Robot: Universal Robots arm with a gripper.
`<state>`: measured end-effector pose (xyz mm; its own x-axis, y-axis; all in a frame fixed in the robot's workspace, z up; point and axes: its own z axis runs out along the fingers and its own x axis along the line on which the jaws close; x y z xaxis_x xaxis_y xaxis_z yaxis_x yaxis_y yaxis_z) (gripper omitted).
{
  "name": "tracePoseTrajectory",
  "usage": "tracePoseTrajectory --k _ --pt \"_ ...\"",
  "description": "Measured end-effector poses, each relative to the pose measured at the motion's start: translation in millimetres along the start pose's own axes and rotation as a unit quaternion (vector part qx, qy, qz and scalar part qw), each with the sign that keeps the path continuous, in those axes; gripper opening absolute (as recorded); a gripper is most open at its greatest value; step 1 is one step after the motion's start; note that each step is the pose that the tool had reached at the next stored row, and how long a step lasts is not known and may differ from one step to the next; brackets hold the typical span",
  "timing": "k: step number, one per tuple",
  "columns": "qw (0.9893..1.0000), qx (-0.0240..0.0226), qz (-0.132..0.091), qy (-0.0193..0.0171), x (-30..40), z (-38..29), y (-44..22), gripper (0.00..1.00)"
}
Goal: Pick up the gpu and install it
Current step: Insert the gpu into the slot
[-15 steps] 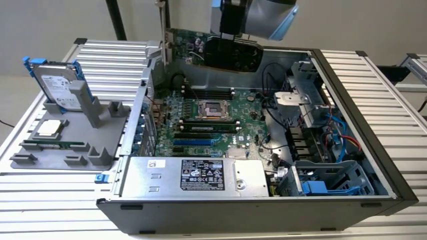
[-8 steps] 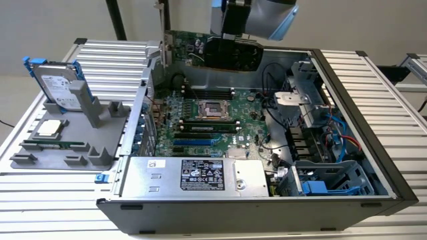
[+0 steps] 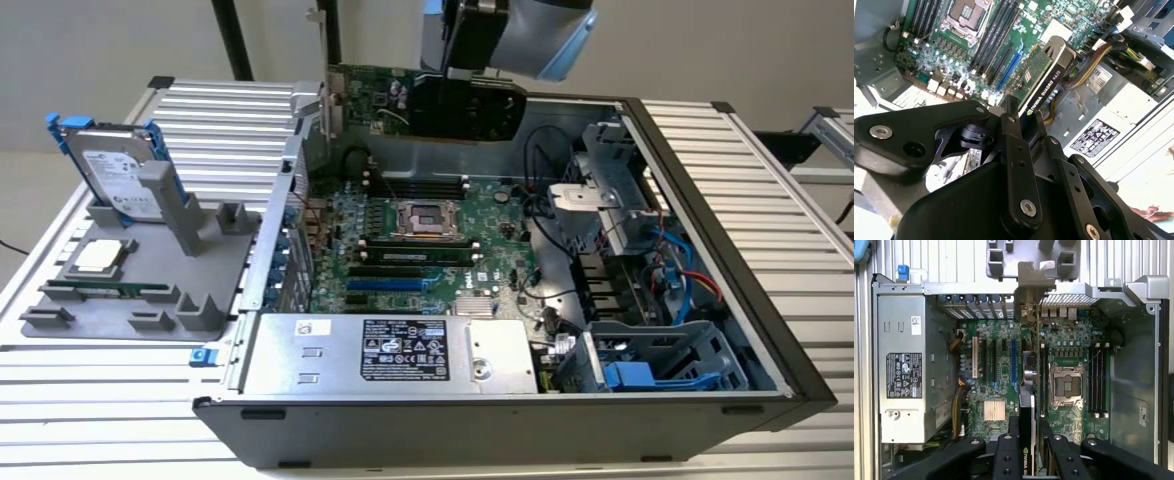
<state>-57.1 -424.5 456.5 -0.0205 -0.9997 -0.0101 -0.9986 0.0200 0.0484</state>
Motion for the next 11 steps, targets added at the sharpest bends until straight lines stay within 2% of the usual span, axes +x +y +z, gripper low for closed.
tracePoseTrajectory --k 7,11 --pt "1.0000 0.0000 0.000 0.0001 -0.1 1.2 -0.1 0.00" --pt "1.0000 0.0046 0.000 -0.0001 0.0 3.8 -0.2 0.00"
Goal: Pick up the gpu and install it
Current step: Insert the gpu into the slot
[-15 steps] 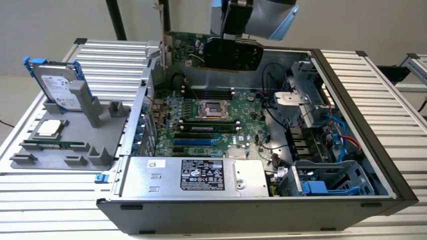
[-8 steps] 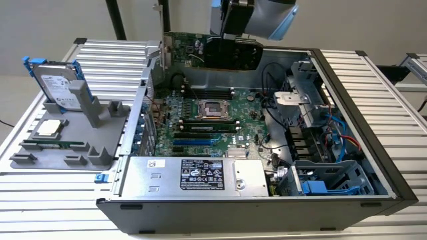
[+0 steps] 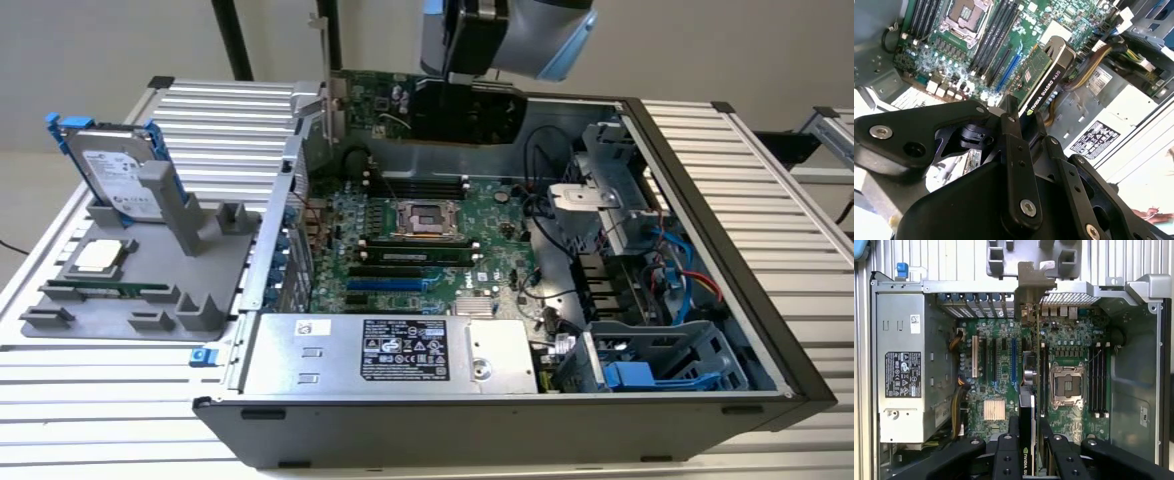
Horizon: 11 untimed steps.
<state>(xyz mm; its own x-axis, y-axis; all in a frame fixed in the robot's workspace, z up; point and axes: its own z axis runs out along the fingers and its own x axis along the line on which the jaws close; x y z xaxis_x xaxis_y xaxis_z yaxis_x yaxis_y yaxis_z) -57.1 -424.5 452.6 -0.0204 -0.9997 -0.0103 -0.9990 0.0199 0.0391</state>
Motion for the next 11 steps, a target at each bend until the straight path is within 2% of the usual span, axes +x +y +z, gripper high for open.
tracePoseTrajectory --k 5,11 --pt "1.0000 0.0093 0.000 -0.0001 0.1 2.7 -0.1 0.00" --pt "0.9999 0.0104 0.000 -0.0002 0.0 3.5 -0.1 0.00"
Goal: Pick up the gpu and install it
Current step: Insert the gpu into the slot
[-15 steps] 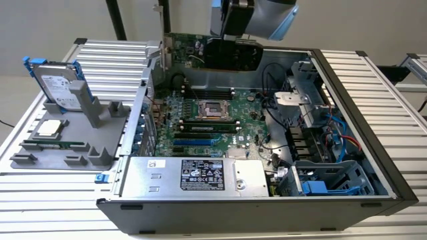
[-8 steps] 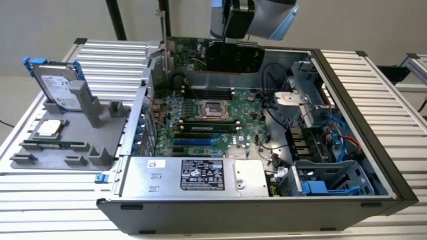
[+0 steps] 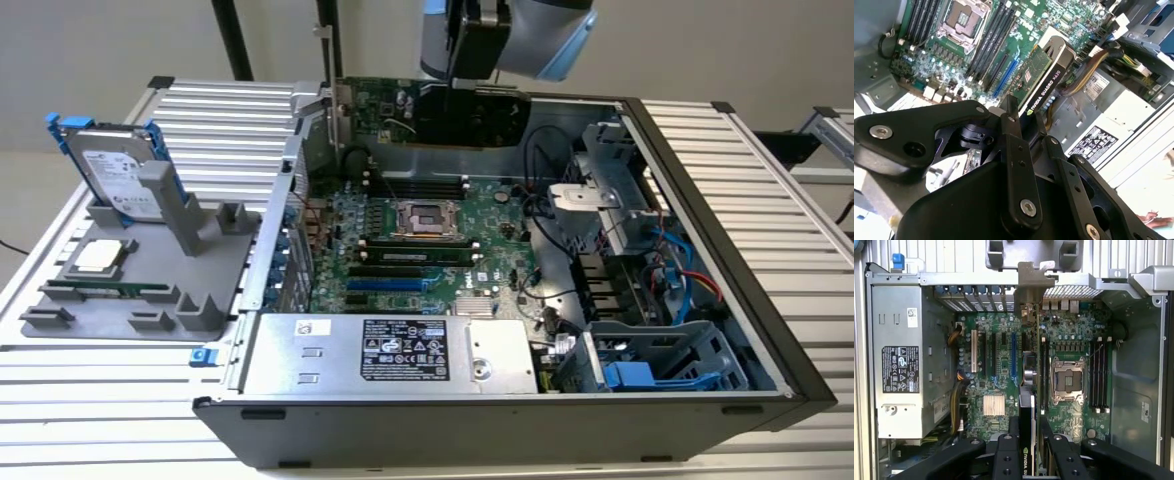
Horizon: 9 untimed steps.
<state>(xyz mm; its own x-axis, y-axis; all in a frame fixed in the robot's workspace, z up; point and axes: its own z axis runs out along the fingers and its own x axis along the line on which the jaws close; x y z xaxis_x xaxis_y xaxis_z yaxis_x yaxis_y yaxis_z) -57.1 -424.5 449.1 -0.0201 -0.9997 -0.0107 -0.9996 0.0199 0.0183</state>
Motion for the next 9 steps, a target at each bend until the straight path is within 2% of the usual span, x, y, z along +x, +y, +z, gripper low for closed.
tracePoseTrajectory --k 9 --pt "1.0000 0.0025 0.000 -0.0001 0.0 1.7 0.0 0.00"
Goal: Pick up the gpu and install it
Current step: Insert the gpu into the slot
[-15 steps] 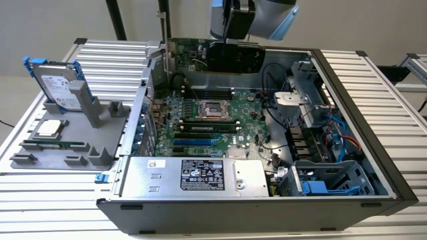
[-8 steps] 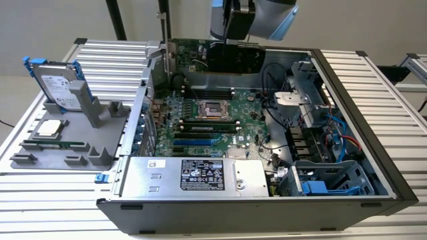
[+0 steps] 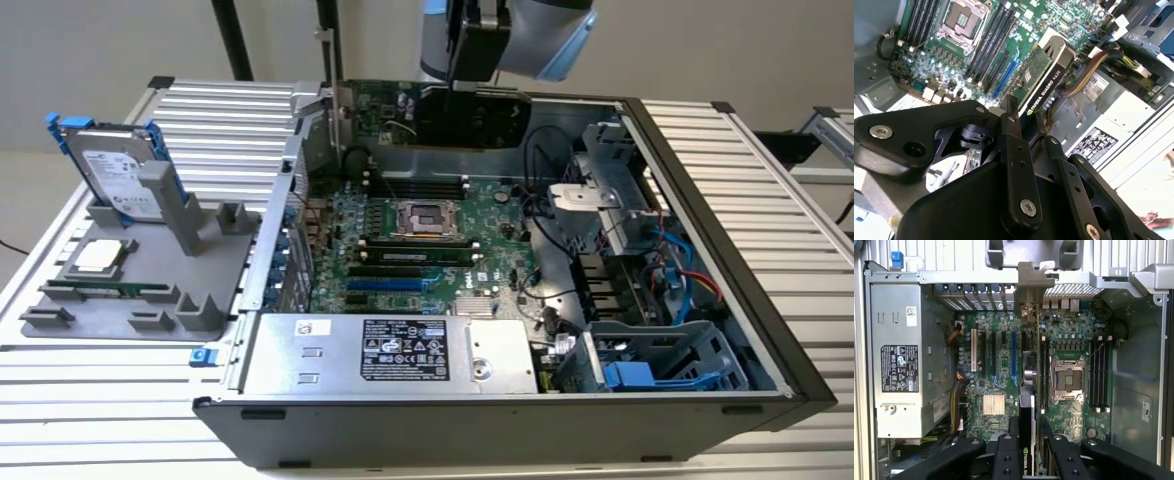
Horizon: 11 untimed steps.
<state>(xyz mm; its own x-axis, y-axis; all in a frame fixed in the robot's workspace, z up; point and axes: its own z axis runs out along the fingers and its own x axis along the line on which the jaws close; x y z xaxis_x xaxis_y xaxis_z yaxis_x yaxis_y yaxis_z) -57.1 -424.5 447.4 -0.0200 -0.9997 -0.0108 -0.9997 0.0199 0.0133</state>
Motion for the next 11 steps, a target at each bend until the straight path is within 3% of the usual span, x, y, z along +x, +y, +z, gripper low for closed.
tracePoseTrajectory --k 11 --pt "1.0000 0.0018 0.000 -0.0001 0.0 3.0 0.0 0.00"
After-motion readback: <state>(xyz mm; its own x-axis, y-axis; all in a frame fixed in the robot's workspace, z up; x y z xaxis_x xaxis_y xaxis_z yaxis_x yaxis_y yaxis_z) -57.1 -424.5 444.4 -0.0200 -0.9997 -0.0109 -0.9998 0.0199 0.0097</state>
